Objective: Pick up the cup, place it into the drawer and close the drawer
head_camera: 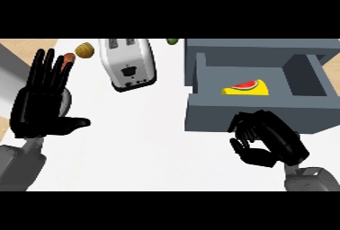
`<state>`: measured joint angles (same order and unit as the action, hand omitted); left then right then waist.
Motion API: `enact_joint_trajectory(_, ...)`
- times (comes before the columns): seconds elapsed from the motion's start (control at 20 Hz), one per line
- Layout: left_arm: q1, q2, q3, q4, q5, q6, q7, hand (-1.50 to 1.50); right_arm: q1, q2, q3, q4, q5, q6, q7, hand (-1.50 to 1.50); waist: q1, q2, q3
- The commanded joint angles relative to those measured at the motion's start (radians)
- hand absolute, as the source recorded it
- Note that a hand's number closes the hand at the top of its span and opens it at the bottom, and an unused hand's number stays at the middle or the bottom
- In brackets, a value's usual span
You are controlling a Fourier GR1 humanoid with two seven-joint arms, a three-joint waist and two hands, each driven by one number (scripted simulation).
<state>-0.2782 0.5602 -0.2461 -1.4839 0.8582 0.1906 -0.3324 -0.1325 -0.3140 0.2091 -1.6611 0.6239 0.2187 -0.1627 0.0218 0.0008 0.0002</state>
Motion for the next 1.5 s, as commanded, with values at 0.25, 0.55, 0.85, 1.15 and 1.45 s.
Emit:
enact_joint_trajectory(0.25,0.111,-0.003,0.098,0.025,-0.038,-0.137,-0.034,-1.5,-0.202,0.083,0.027,0.393,0.182,-0.101,-0.051,-1.5,-0.013,0.001,0.0)
enact_joint_trajectory(0.55,0.164,-0.03,0.139,-0.067,-0.051,-0.125,0.007,-1.5,-0.334,0.127,-0.033,0.738,0.218,-0.189,-0.159,-1.5,-0.008,0.002,0.0)
enact_joint_trajectory(0.85,0.202,-0.012,0.206,-0.008,-0.037,-0.272,-0.026,-1.5,-0.534,0.153,-0.129,1.033,0.195,-0.234,-0.249,-1.5,0.003,0.005,0.001)
enact_joint_trajectory(1.15,0.18,-0.016,0.226,0.043,-0.035,-0.315,-0.014,-1.5,-0.695,0.087,-0.221,1.279,0.164,-0.228,-0.372,-1.5,0.02,0.014,0.001)
enact_joint_trajectory(1.45,0.139,-0.05,0.194,0.07,-0.057,-0.31,-0.006,-1.5,-0.828,-0.004,-0.253,1.376,0.164,-0.15,-0.366,-1.5,0.049,0.031,0.003)
